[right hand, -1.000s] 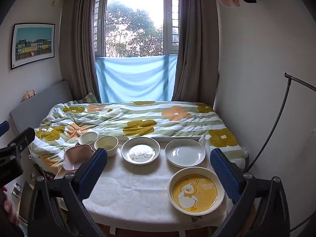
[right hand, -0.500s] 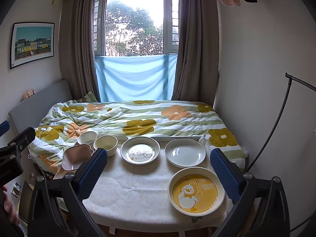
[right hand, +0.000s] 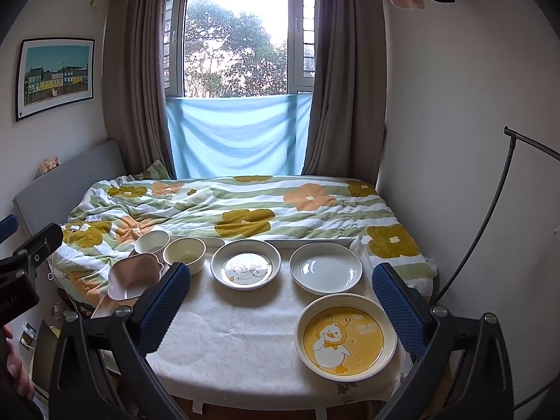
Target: Organize plates and bowls
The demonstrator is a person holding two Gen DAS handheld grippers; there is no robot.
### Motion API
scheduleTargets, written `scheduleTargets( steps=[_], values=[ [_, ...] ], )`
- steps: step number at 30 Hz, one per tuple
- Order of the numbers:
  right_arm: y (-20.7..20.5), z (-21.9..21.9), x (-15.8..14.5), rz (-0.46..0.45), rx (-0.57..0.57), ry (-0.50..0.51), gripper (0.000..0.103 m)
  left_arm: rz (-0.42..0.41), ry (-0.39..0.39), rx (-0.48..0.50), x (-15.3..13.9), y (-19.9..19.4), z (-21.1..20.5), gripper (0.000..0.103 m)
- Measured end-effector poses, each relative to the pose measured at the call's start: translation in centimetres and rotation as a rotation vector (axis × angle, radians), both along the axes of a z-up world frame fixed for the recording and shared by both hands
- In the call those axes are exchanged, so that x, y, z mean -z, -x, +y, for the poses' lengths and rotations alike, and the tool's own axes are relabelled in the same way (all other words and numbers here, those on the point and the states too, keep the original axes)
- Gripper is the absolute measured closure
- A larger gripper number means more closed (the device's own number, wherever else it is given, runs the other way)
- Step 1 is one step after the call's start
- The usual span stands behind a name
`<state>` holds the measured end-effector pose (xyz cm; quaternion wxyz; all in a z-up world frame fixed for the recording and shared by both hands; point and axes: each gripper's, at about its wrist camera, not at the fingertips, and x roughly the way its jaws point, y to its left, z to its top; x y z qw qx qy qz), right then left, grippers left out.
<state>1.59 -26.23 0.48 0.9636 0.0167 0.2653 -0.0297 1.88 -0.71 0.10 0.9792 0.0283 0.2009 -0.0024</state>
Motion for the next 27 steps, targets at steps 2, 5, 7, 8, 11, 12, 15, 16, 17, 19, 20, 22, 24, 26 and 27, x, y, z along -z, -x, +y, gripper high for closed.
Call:
scheduleTargets(
  steps=[2,5,7,8,11,12,15,16,17,19,20,22,24,26,27],
  values=[
    [0.06,-0.02,0.11,0.000,0.000,0.002,0.000,0.000,0.000,-0.002,0.04,-0.01,-0.01,0.000],
    [0.16,-0.02,0.15,0.000,0.001,0.002,0.000,0.000,-0.001,-0.002,0.11,-0.05,-0.09,0.000],
    [0.12,0.01,0.12,0.000,0.000,0.002,0.000,0.000,-0.002,-0.003,0.09,-0.06,-0.07,0.000],
    [0.12,0.00,0.14,0.000,0.001,0.002,0.000,0.001,-0.002,-0.004,0.13,-0.10,-0.04,0.000],
    [0.11,0.01,0.09,0.001,0.000,0.002,0.000,0.001,-0.002,-0.005,0.18,-0.12,-0.01,0.000],
    [0.10,0.00,0.09,0.001,0.000,0.002,0.000,0.001,-0.001,-0.005,0.23,-0.13,0.06,0.000],
    [0.07,0.02,0.09,0.001,-0.001,0.002,0.000,0.002,-0.003,-0.005,0.23,-0.15,0.01,0.000],
    [0.07,0.00,0.06,0.001,0.001,0.003,0.000,0.002,-0.003,-0.005,0.21,-0.14,0.03,0.000],
    [0.06,-0.03,0.09,0.002,0.000,0.002,0.000,0.002,-0.002,-0.004,0.19,-0.14,0.05,0.000],
    [0.08,0.01,0.14,0.003,0.001,0.000,0.000,0.002,-0.001,-0.004,0.17,-0.16,0.02,0.000],
    [0.06,0.03,0.18,0.003,0.001,0.000,0.000,0.003,0.000,-0.004,0.19,-0.17,0.01,0.000],
    [0.07,0.01,0.19,0.002,0.000,0.001,0.000,0.003,0.001,-0.003,0.24,-0.18,0.28,0.000],
    [0.06,-0.01,0.18,0.001,0.000,0.000,0.000,0.004,0.002,-0.002,0.24,-0.19,0.26,0.000],
    [0.11,0.02,0.30,0.001,0.001,0.000,0.000,0.005,0.002,0.000,0.26,-0.17,0.47,0.000],
    [0.10,0.00,0.30,0.002,0.001,0.001,0.000,0.005,0.003,0.000,0.24,-0.19,0.46,0.000]
  ],
)
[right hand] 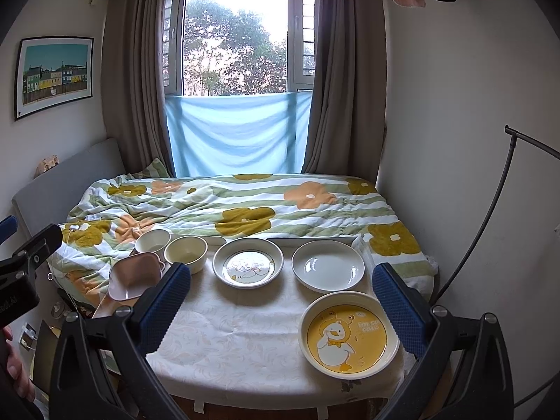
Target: Organize plates and bowls
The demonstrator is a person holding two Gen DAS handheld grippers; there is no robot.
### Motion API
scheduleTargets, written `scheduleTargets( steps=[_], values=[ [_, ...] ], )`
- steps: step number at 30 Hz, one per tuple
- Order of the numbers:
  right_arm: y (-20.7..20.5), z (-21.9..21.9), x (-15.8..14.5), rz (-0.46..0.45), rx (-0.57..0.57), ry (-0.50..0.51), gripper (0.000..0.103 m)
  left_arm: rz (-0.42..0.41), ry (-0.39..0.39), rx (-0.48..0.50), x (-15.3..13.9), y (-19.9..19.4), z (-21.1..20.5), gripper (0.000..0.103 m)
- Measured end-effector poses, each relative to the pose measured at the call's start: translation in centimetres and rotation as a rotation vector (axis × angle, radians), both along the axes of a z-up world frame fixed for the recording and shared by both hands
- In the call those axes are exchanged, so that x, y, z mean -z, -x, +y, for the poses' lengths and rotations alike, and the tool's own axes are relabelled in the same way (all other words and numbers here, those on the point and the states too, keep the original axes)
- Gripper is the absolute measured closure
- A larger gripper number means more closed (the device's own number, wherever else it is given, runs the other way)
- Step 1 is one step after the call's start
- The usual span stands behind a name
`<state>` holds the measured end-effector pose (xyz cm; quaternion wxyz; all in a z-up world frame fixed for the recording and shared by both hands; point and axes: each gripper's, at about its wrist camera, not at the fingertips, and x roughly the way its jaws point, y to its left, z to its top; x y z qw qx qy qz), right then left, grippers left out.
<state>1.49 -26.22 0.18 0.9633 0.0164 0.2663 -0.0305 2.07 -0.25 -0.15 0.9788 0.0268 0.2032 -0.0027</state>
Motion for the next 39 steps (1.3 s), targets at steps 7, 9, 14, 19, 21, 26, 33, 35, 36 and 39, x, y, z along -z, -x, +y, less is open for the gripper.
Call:
scheduleTargets(
  steps=[7,9,14,19,21,26,33,35,36,39],
  values=[
    [-0.1,-0.1,-0.1,-0.001,-0.001,0.000,0.000,0.001,0.006,0.009,0.1,-0.1,0.1,0.000],
    [-0.1,-0.1,-0.1,-0.001,-0.001,0.000,0.000,0.000,0.005,0.008,0.1,-0.1,0.1,0.000],
    [-0.1,-0.1,-0.2,-0.001,-0.001,-0.001,0.000,0.001,0.004,0.009,0.0,-0.1,0.1,0.000],
    [-0.1,0.0,-0.1,0.000,-0.003,-0.004,0.000,0.000,0.003,0.008,-0.1,-0.1,0.1,0.000],
    [-0.1,0.0,-0.1,0.001,-0.003,-0.006,0.000,0.005,0.002,0.012,-0.2,-0.1,0.0,0.000],
    [-0.4,-0.3,-0.1,0.023,0.014,-0.016,0.000,0.021,0.000,0.045,-0.7,-1.2,-0.7,0.000],
    [-0.4,-2.6,1.2,0.076,0.084,-0.048,0.000,0.061,0.003,0.141,0.3,-3.6,-3.2,0.000],
    [-0.4,-4.0,1.9,0.095,0.116,-0.062,0.000,0.092,0.002,0.163,1.0,-4.6,-4.5,0.000],
    [-0.5,-4.9,2.5,0.115,0.127,-0.072,0.000,0.122,0.010,0.185,1.6,-5.3,-5.3,0.000],
    [-0.8,-7.7,4.1,0.155,0.158,-0.093,0.000,0.209,0.044,0.258,3.5,-7.3,-7.9,0.000]
  ],
)
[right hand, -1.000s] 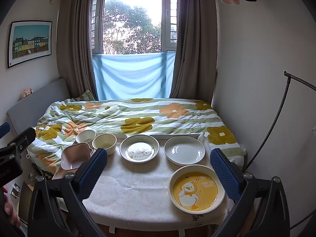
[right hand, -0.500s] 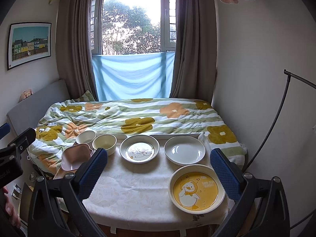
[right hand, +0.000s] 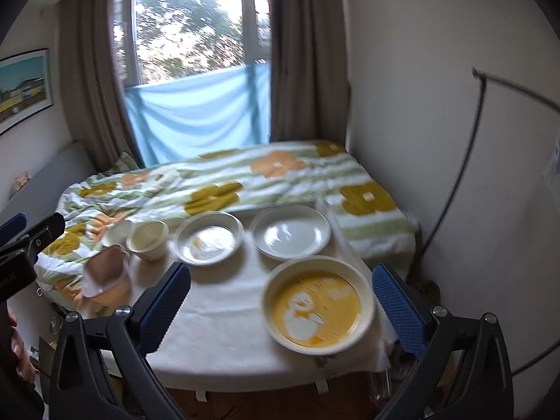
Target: Organize plates and bowls
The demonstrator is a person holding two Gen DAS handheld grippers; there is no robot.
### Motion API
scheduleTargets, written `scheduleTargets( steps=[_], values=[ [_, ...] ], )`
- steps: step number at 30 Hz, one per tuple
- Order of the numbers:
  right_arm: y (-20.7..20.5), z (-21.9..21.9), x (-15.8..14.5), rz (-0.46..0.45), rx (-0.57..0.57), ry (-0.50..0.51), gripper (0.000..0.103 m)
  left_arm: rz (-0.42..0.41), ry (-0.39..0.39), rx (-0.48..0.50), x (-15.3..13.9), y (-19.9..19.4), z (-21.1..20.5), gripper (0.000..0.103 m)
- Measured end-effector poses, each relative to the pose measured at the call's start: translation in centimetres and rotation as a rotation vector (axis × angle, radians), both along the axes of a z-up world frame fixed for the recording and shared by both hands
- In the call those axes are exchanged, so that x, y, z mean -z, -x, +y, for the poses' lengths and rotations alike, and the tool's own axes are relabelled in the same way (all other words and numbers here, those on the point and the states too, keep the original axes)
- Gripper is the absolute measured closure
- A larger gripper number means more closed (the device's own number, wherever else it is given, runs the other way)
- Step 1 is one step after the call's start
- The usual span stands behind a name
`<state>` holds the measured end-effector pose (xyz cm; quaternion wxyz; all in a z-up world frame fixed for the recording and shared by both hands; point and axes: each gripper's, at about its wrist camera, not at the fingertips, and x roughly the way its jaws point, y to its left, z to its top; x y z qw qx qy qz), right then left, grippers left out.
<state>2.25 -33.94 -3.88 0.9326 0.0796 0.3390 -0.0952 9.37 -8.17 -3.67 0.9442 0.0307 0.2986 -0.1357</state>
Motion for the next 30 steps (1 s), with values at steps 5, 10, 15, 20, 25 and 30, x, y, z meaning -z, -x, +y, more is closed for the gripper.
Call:
scheduleTargets(
  steps=[5,10,15,20,25,30],
  values=[
    [-1.1,-5.8,4.6,0.104,0.006,-0.088,0.000,0.155,-0.012,0.069,4.7,-3.6,-5.4,0.000],
    [-2.5,-11.4,10.9,0.230,-0.052,-0.255,0.000,0.311,-0.005,0.142,10.7,-7.1,-10.5,0.000],
    [-4.0,-14.3,16.3,0.329,-0.135,-0.346,0.018,0.483,-0.026,0.178,17.4,-10.0,-14.1,0.003],
    [-5.3,-15.8,20.0,0.395,-0.170,-0.411,0.041,0.575,-0.073,0.199,21.9,-11.6,-16.5,0.022],
    [-6.1,-16.1,21.5,0.416,-0.179,-0.437,0.051,0.639,-0.112,0.239,24.4,-12.5,-18.0,0.048],
    [-7.1,-16.6,22.1,0.423,-0.176,-0.444,0.071,0.670,-0.129,0.261,25.5,-13.1,-18.6,0.073]
  ],
)
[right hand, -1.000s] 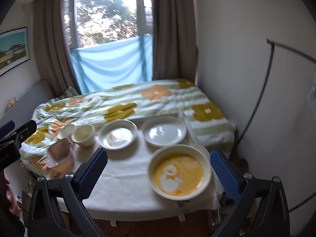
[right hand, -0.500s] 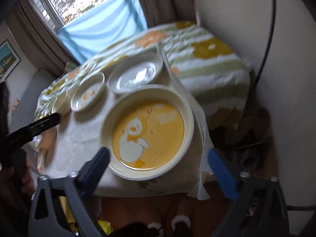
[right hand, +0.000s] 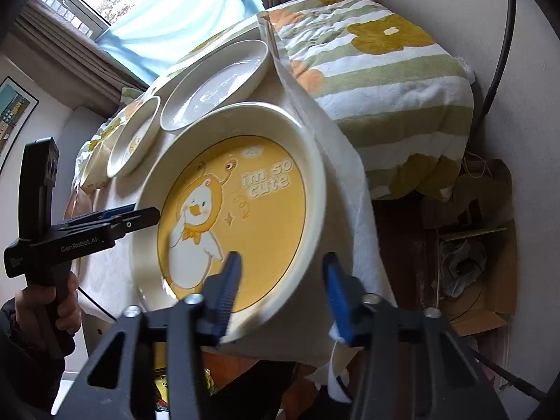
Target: Organize plates and bowls
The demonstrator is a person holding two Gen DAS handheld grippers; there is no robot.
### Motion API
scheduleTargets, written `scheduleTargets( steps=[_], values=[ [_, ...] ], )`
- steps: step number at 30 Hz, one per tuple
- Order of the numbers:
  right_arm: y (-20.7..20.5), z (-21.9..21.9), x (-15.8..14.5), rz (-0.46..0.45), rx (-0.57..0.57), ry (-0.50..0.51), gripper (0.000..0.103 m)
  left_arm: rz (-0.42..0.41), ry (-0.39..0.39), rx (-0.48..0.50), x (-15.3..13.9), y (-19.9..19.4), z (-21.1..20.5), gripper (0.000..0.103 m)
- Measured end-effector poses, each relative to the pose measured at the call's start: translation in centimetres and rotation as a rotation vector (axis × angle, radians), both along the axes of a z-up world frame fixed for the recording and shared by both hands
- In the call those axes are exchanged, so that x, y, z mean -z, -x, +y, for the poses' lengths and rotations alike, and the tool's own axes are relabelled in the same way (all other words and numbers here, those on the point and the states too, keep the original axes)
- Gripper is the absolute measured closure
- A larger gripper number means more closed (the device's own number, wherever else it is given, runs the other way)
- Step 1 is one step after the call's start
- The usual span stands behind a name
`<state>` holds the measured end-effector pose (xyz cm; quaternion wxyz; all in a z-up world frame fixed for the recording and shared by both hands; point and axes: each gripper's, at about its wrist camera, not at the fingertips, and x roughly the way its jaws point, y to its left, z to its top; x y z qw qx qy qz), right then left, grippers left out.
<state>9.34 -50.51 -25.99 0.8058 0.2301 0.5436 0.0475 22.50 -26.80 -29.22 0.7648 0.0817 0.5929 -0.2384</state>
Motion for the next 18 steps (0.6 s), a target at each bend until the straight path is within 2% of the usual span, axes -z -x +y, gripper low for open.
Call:
scheduleTargets(
  steps=[3,7,18],
  values=[
    [-0.7,-0.5,0.4,0.015,0.018,0.001,0.081,0.010,0.015,0.014,0.3,-0.2,-0.4,0.079],
    [-1.1,-0.8,0.5,0.018,0.036,0.006,0.088,0.011,0.015,0.039,0.5,-0.2,-1.1,0.081],
    [-1.6,-0.4,0.3,0.012,0.001,0.066,0.088,-0.013,-0.005,0.078,0.2,0.1,-2.2,0.082]
  ],
)
